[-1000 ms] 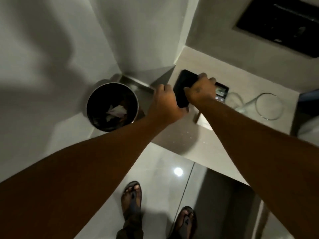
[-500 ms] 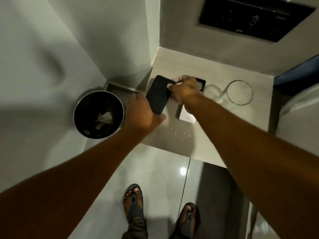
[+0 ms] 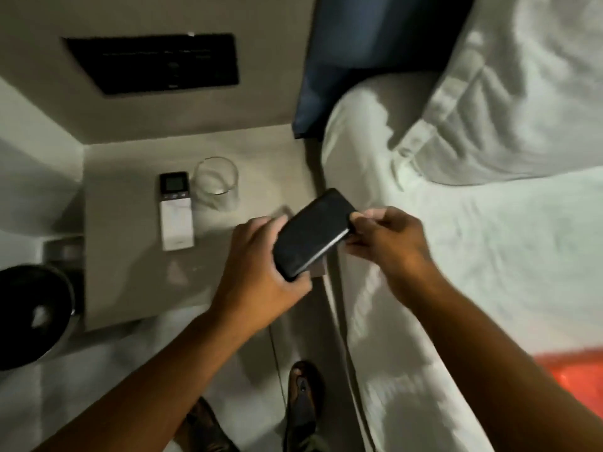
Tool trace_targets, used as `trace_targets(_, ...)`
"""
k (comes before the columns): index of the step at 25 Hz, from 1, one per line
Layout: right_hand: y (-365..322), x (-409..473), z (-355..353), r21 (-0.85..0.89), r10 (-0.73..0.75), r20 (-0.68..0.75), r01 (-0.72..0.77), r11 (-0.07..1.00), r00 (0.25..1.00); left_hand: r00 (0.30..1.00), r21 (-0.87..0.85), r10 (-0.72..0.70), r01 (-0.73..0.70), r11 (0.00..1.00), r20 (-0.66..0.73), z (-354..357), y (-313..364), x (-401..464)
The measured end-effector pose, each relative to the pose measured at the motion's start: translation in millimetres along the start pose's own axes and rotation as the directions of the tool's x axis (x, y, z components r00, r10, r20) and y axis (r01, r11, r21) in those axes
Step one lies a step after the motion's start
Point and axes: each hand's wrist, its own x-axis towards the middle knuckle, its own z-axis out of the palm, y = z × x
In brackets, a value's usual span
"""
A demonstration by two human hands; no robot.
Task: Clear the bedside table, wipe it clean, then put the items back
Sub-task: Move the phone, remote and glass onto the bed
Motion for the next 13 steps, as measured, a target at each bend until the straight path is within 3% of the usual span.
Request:
trace_targets(3, -1.0, 10.3, -90.1, 0.053, -0.011, -0.208, 0.022, 0.998, 0.978, 0.977, -0.048, 0.199, -0.195, 0.980, 0.072, 52.4, 64.8, 31.0)
trace_targets(7, 21.4, 33.1, -159.9, 0.093, 0.081, -0.405, -0.047, 0.995, 0.911, 0.902, -0.043, 0.305, -0.307, 0.951, 0.306, 109.5, 118.3, 69.5)
trace_targets(11, 38.0, 50.8, -184.6, -0.079, -0.002, -0.525, -0.046, 0.996, 0.851, 0.860, 0.011, 0.377, -0.406, 0.914, 0.345, 138.7, 138.9, 87.9)
trace_targets(13, 33.8, 43.7, -178.5, -0.278, -0.134, -0.578, -0.040, 0.960, 0.805, 0.862, -0.023, 0.396, -0.411, 0.912, 0.315, 130.4, 133.7, 82.5)
